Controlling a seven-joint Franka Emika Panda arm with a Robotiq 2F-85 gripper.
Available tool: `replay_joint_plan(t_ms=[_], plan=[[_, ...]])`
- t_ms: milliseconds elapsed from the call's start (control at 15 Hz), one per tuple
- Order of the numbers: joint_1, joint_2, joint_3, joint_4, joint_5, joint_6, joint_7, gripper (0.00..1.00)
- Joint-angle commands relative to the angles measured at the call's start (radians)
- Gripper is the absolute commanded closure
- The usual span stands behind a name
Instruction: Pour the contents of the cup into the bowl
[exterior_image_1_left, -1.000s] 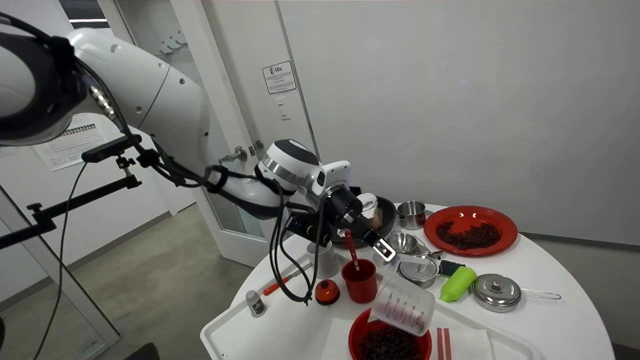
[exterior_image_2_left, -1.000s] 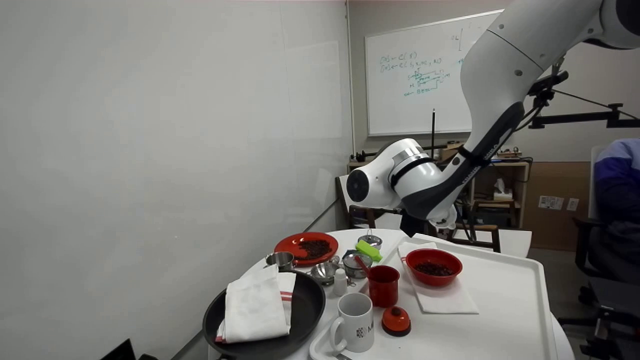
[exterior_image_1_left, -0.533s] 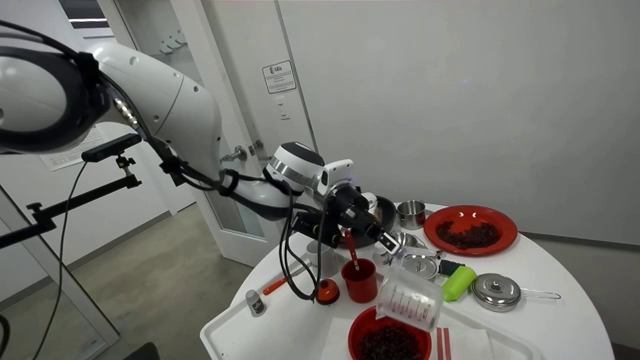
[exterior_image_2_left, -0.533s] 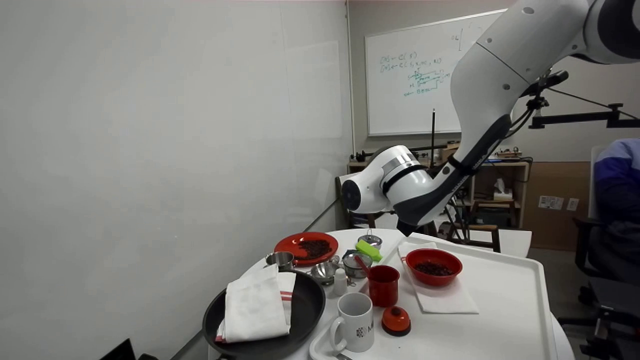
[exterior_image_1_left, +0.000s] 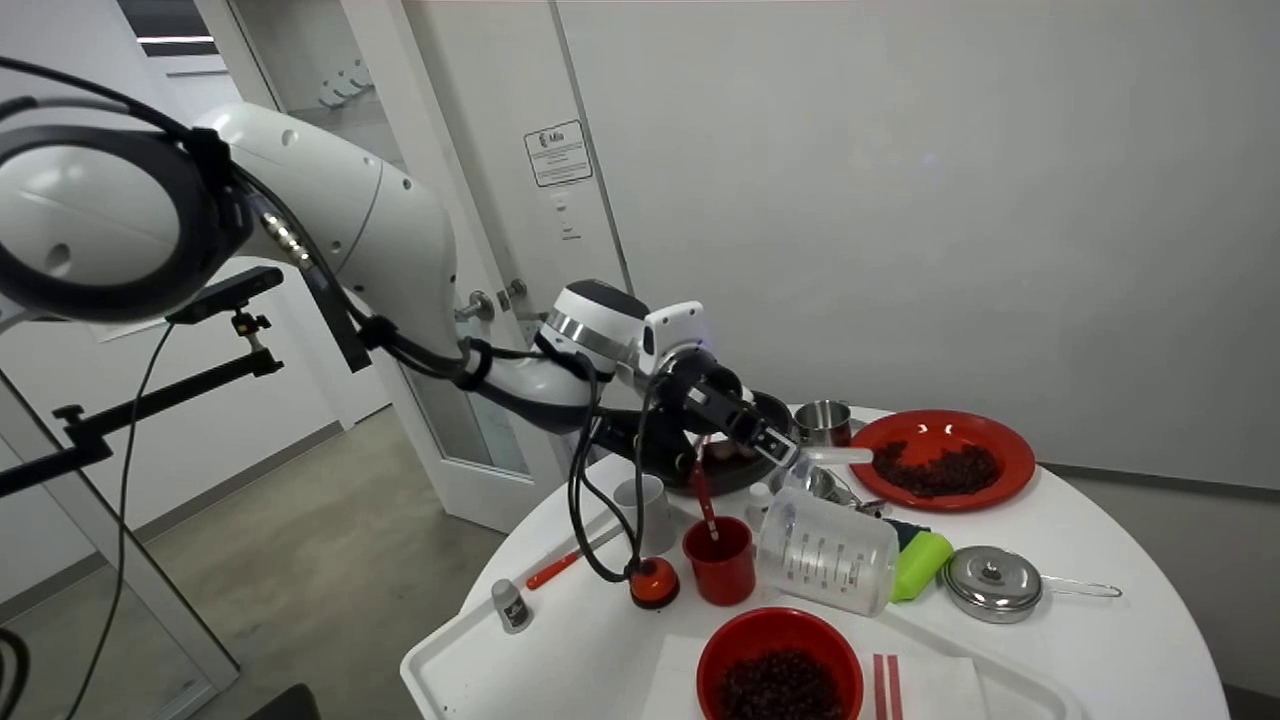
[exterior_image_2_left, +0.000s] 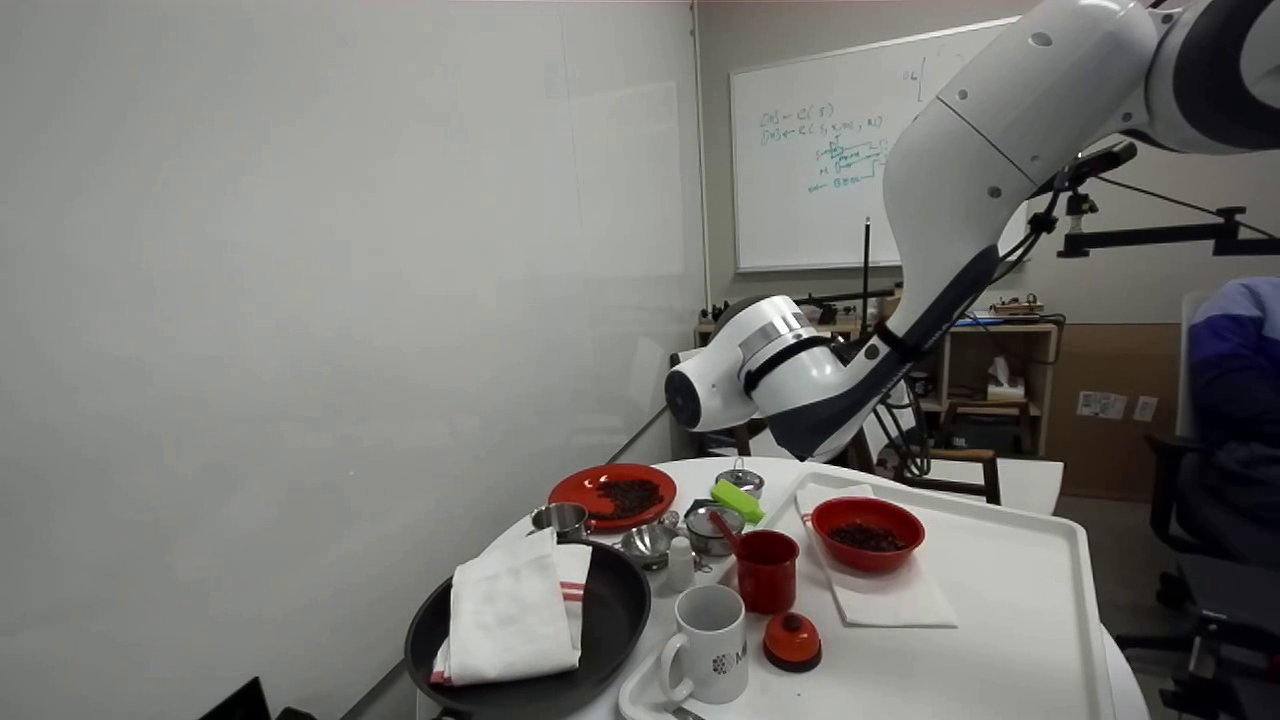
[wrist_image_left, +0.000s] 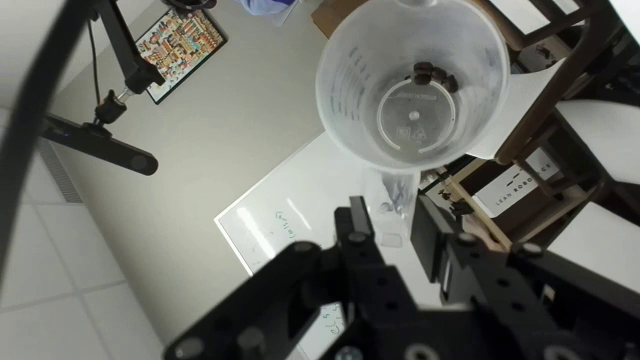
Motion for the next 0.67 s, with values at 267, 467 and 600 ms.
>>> replay_joint_plan(t_ms=[267, 467, 600], plan=[[0.011, 0.081, 0.013, 0.115, -0.052, -0.166, 0.001, 0.91], [0.01, 0.097, 0.015, 0.139, -0.067, -0.196, -0.003, 0.91], [0.001, 0.097, 0.024, 0.151, -0.048, -0.212, -0.036, 0.91]])
